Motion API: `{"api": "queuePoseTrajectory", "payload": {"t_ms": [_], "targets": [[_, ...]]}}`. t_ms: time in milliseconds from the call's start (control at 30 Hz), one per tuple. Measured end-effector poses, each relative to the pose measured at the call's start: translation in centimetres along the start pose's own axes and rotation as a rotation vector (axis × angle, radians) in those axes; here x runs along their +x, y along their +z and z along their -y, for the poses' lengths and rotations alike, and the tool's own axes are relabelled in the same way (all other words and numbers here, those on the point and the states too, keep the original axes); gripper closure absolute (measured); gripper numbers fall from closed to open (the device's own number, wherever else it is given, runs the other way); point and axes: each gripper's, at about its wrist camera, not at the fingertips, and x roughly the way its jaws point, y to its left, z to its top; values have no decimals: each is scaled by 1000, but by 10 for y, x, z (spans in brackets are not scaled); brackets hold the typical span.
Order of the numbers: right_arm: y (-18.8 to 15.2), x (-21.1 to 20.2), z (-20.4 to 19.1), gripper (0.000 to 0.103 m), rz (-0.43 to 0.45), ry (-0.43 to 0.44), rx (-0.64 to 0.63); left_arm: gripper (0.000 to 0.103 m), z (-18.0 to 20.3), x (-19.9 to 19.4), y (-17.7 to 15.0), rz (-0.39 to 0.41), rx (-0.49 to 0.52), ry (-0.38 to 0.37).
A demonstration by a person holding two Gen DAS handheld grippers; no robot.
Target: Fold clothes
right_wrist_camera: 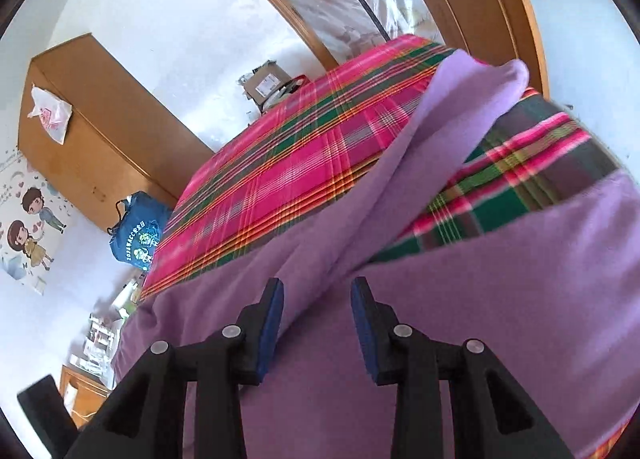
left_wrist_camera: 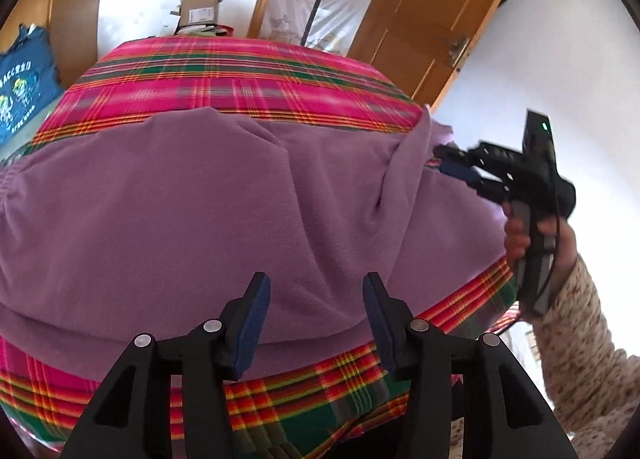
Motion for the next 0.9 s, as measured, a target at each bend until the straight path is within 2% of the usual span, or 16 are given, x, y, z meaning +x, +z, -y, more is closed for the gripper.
{"api": "queuePoseTrajectory", "payload": {"t_ms": [167,467,700,733,800,833,900], "targets": [[13,18,4,67,-7,-28,21,53,12,11,0,-32,55,-6],[33,24,3,67,32,-63,7,53,12,24,3,-68,27,-12],[39,37,7,69,2,-115,24,53,16,25,-1,-81,30,-1],[39,38,7,71,2,-122,24,53,16,25,-1,-81,29,0],[38,36,6,95,13,-130,14,53,18,25,-1,-81,30,4],[38,35,5,99,21,-133,8,53,19,25,-1,-81,32,7],[36,34,4,100,35,-138,-5,53,20,24,-2,-75,34,7]]}}
